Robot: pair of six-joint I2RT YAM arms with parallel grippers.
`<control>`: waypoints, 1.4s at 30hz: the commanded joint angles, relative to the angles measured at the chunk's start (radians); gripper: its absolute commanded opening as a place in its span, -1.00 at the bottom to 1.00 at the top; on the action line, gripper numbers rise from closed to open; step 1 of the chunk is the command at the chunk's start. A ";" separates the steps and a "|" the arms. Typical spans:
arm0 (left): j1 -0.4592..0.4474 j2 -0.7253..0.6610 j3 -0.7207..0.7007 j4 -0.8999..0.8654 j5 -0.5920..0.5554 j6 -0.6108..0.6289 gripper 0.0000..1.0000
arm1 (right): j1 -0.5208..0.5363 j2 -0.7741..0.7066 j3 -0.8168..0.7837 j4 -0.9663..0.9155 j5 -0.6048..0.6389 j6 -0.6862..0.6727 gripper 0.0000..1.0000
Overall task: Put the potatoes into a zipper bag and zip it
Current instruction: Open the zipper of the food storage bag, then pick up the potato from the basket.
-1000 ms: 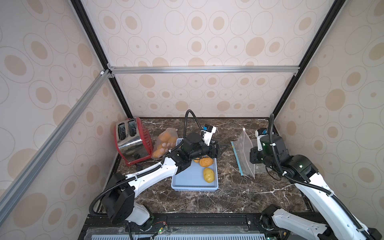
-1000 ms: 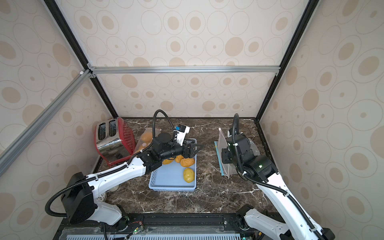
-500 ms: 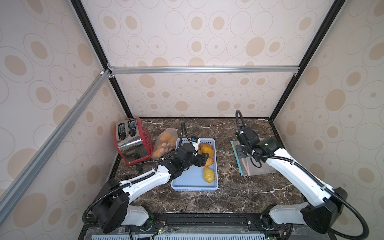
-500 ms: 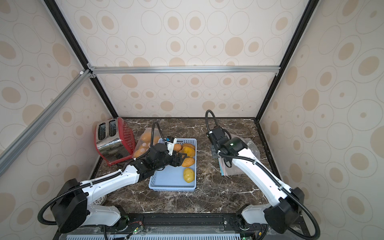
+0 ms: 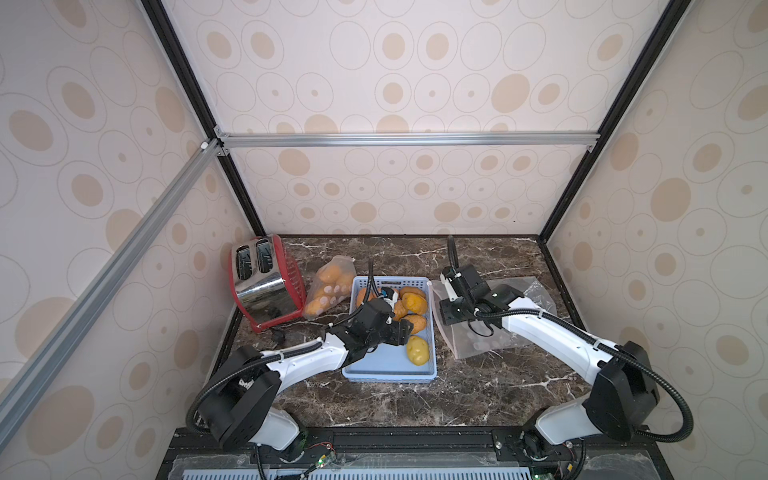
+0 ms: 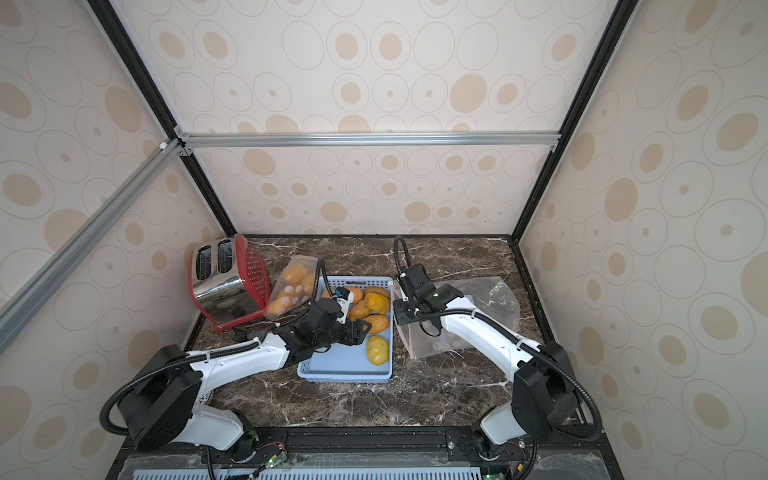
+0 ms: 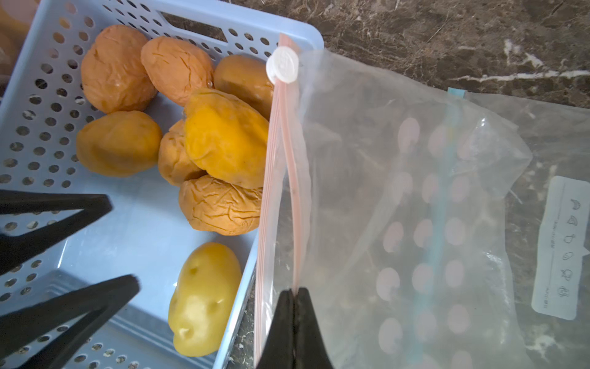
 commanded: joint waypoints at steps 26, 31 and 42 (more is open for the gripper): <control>-0.091 0.094 -0.023 0.054 0.189 -0.105 0.69 | -0.041 -0.089 -0.100 0.127 -0.034 0.038 -1.00; -0.095 0.159 -0.014 0.087 0.206 -0.120 0.68 | -0.041 -0.093 -0.101 0.127 -0.035 0.038 -1.00; -0.097 0.205 -0.011 0.155 0.187 -0.145 0.36 | -0.042 -0.090 -0.112 0.137 -0.033 0.034 -1.00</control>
